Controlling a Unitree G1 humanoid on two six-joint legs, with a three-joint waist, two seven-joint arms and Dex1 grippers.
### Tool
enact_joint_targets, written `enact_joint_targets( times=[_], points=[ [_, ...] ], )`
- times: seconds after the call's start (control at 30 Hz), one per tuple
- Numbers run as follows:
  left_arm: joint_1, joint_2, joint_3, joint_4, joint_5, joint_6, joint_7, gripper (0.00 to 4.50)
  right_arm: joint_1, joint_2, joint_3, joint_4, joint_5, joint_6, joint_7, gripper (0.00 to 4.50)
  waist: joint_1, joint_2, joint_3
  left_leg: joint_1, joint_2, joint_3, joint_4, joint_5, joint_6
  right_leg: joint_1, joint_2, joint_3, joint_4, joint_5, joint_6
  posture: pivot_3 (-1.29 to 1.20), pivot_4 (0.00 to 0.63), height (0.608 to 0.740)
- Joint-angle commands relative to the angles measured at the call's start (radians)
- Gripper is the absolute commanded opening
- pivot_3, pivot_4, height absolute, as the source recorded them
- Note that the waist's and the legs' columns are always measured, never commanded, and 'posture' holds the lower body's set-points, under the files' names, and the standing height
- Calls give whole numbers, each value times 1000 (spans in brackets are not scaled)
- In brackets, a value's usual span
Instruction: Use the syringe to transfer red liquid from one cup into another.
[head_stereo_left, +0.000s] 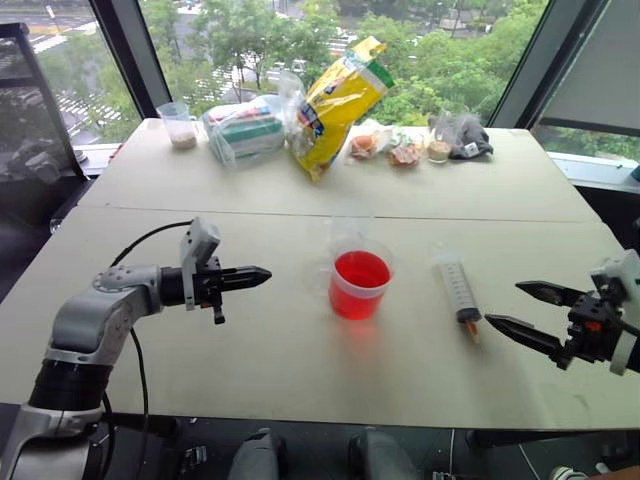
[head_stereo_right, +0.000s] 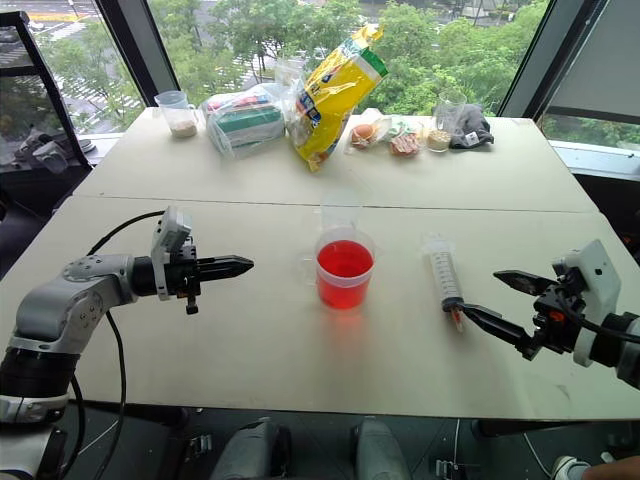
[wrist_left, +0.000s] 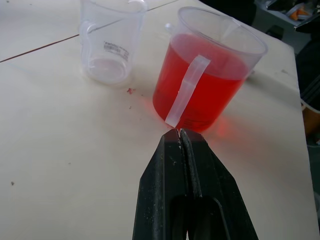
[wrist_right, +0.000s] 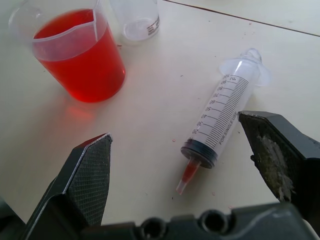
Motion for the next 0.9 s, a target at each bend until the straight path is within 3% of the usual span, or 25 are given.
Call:
enact_joint_targets(
  times=[0.03,0.9],
  points=[
    [-26,5,-10,-1,2,-4,-15,0,-3,-20,-41,-17,1,-1,2,4413,1,0,0,0,0,0,0,0,0,0,0,0,0,0,0,0,150,740],
    [-52,-12,2,-18,-10,6,15,0,-79,-66,45,7,-62,31,-57,4413,0,0,0,0,0,0,0,0,0,0,0,0,0,0,0,0,150,740]
  ],
)
